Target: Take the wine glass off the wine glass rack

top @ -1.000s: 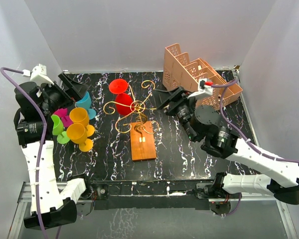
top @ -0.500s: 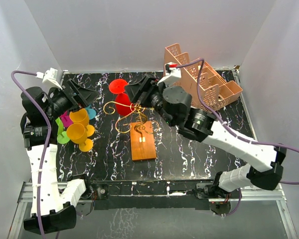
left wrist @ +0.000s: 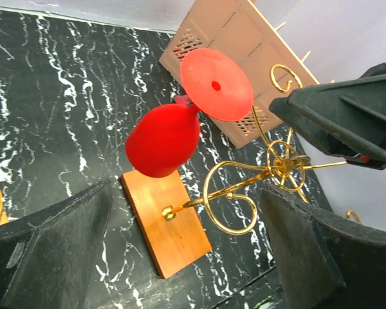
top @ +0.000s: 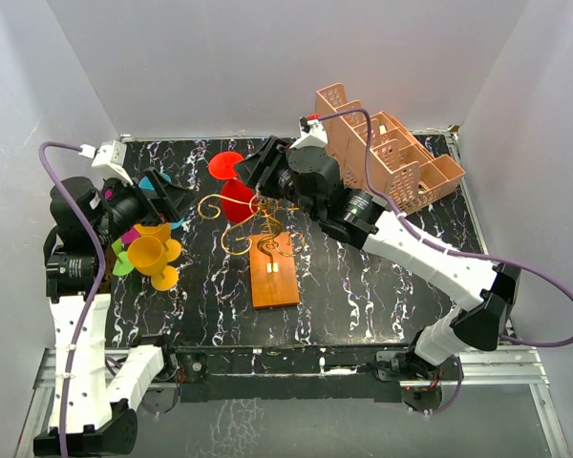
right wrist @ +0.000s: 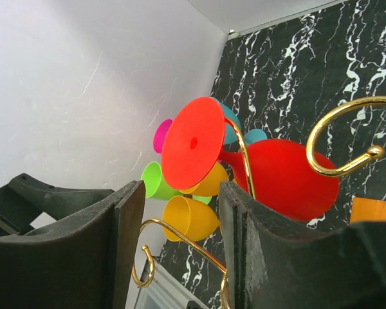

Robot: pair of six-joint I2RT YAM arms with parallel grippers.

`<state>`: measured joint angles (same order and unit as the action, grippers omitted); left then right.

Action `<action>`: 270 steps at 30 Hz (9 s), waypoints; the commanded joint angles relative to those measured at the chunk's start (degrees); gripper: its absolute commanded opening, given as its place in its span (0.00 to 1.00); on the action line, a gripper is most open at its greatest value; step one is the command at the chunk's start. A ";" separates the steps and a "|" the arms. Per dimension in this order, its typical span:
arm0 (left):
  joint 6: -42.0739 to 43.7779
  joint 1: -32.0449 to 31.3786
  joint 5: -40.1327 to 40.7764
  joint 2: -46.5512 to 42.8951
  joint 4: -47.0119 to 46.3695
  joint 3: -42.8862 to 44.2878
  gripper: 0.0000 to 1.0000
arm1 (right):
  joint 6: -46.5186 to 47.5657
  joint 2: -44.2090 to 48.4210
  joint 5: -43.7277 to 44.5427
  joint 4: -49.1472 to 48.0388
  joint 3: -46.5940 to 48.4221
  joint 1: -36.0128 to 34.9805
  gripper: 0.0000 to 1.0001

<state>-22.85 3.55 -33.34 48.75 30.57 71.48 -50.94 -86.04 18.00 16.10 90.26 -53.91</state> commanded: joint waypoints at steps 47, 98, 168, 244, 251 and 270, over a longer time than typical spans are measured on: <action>5.80 -3.13 7.61 -3.51 4.67 2.39 0.97 | -3.64 -9.31 -1.39 -1.07 9.60 3.92 0.17; 5.04 -3.12 8.41 -2.49 5.65 3.66 0.97 | -18.14 2.98 -10.10 -10.07 -3.68 5.31 0.08; -26.89 -5.17 -8.29 -0.15 -19.86 3.39 0.97 | -19.38 27.55 -14.47 -39.80 -21.39 6.80 0.08; -10.38 -8.39 47.84 -9.68 33.53 19.97 0.00 | -3.07 37.26 16.80 -25.31 -27.56 7.77 0.50; -14.02 -8.39 59.23 -12.07 46.17 19.71 0.00 | -2.54 37.12 16.52 -25.63 -28.17 7.81 0.50; -26.98 -8.39 64.03 -9.32 50.37 -0.77 0.00 | 0.96 39.99 20.12 -25.52 -29.94 7.77 0.50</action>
<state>-47.20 -4.69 29.61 38.89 78.22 71.55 -51.86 -46.72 36.27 -7.51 60.84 -46.15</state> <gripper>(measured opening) 0.029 0.496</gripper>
